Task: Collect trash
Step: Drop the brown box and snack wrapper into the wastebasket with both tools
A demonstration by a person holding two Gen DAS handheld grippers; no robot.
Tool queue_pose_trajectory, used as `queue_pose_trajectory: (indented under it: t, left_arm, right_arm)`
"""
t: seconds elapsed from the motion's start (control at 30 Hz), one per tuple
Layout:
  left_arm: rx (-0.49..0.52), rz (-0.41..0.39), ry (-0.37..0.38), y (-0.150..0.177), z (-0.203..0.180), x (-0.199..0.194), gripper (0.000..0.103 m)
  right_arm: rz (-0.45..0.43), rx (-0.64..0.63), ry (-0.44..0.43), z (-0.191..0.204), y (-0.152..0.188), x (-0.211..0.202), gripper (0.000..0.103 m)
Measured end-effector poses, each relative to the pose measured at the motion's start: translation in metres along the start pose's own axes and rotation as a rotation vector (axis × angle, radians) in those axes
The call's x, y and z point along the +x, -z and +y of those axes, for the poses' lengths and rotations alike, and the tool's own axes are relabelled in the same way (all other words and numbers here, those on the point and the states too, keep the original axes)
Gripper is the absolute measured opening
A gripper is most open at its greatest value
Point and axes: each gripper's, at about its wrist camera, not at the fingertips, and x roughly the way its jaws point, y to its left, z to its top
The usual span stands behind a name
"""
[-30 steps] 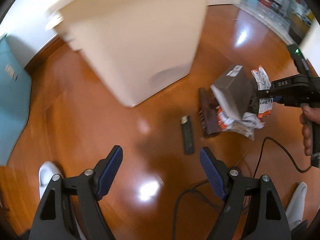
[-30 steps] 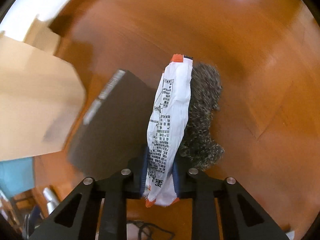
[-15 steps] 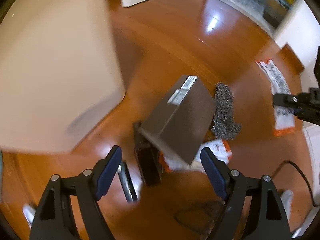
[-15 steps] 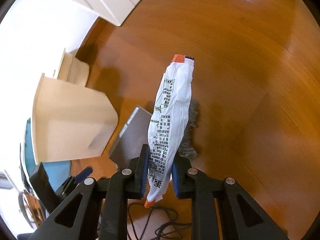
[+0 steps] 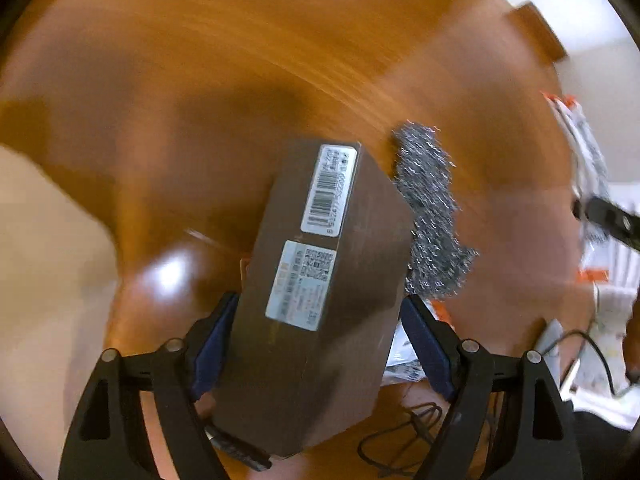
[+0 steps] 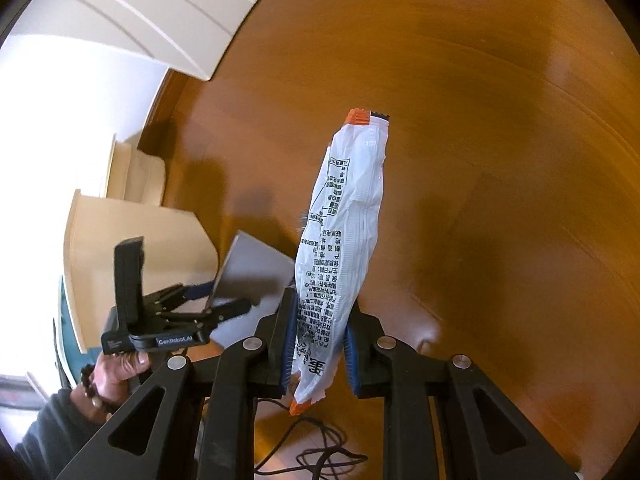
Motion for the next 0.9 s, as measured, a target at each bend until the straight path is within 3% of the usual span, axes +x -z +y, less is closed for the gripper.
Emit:
queue_pose_trajectory:
  t: [0.07,0.13,0.2,0.43,0.6,0.7,0.8,0.9]
  left_arm:
    - [0.026,-0.014,0.01,0.004,-0.004,0.0,0.053]
    - [0.028,-0.039,0.002,0.007,-0.006,-0.002,0.046]
    - [0.041,-0.086,0.007,0.014,-0.013,-0.01,0.019]
    - [0.058,-0.278,-0.036,0.047,-0.054,-0.069,0.017]
    - [-0.006,-0.512,-0.008,0.082,-0.059,-0.176,0.017]
    - [-0.146,-0.68,-0.059,0.106,-0.033,-0.244,0.017]
    - [-0.256,-0.714,-0.138,0.12,0.006,-0.281,0.017]
    - [-0.308,-0.69,-0.214,0.133,0.026,-0.279,0.019]
  right_arm:
    - [-0.004,0.02,0.01,-0.008,-0.003,-0.001,0.022]
    - [-0.008,0.038,0.02,-0.014,-0.004,-0.001,0.022]
    - [-0.009,0.046,0.034,-0.016,-0.005,0.001,0.022]
    - [-0.023,0.02,0.053,0.007,-0.01,0.004,0.023]
    - [-0.03,-0.026,0.041,0.034,-0.014,-0.009,0.023]
    - [-0.049,-0.065,0.027,0.063,-0.018,-0.021,0.023]
    - [-0.06,-0.097,0.01,0.092,-0.019,-0.031,0.023]
    - [-0.066,-0.131,-0.01,0.128,-0.014,-0.04,0.023]
